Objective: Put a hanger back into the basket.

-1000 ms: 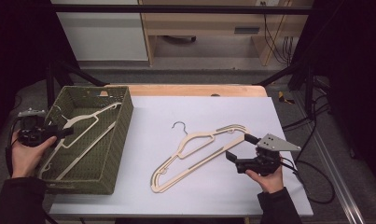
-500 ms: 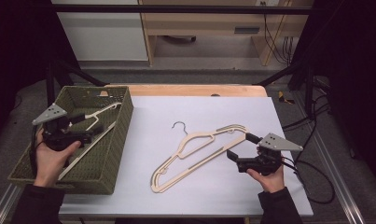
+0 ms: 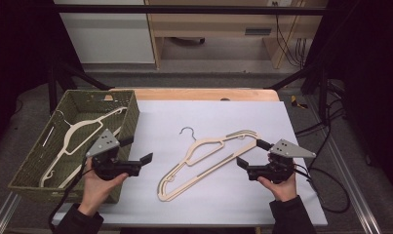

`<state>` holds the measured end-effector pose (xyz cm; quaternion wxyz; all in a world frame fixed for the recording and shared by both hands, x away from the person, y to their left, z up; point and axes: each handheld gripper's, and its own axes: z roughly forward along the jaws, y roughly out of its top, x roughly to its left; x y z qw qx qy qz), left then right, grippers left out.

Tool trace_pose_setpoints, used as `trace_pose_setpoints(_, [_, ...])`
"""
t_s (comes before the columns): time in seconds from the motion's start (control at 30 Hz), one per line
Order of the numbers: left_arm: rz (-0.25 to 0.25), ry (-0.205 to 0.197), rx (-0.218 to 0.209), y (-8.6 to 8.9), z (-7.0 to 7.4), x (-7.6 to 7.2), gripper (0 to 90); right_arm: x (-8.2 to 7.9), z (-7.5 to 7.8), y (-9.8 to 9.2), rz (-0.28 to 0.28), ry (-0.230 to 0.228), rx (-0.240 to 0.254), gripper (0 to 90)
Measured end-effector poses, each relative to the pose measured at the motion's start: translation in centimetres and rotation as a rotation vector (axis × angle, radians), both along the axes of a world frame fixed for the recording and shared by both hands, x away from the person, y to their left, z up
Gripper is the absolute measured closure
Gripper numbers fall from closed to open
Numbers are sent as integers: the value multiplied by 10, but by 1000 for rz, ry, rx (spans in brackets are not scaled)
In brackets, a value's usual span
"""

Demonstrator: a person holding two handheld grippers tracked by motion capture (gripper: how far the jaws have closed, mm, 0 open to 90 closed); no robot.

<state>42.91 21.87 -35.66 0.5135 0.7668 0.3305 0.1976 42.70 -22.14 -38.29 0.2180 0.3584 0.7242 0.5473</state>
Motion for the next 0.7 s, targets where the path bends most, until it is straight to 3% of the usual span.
trace_pose_setpoints(0.23, [-45, 42, 56, -26, -22, 5, 132, 1, -1, 1, 4, 3, -5, 66])
trace_pose_setpoints(0.33, [-53, 97, 105, -40, -41, 14, 137, 1, -2, 2, 4, 6, -7, 66])
trace_pose_setpoints(0.4, [-52, 109, 114, -42, -46, 17, 141, 1, -2, 2, 3, 5, -9, 66])
trace_pose_setpoints(0.43, [-51, 139, 135, -47, -55, 25, 143, 1, -2, 2, 5, 5, -9, 66])
trace_pose_setpoints(0.7, [-26, 191, 174, -54, -83, 45, 206, 1, -3, 4, 9, 9, -14, 66])
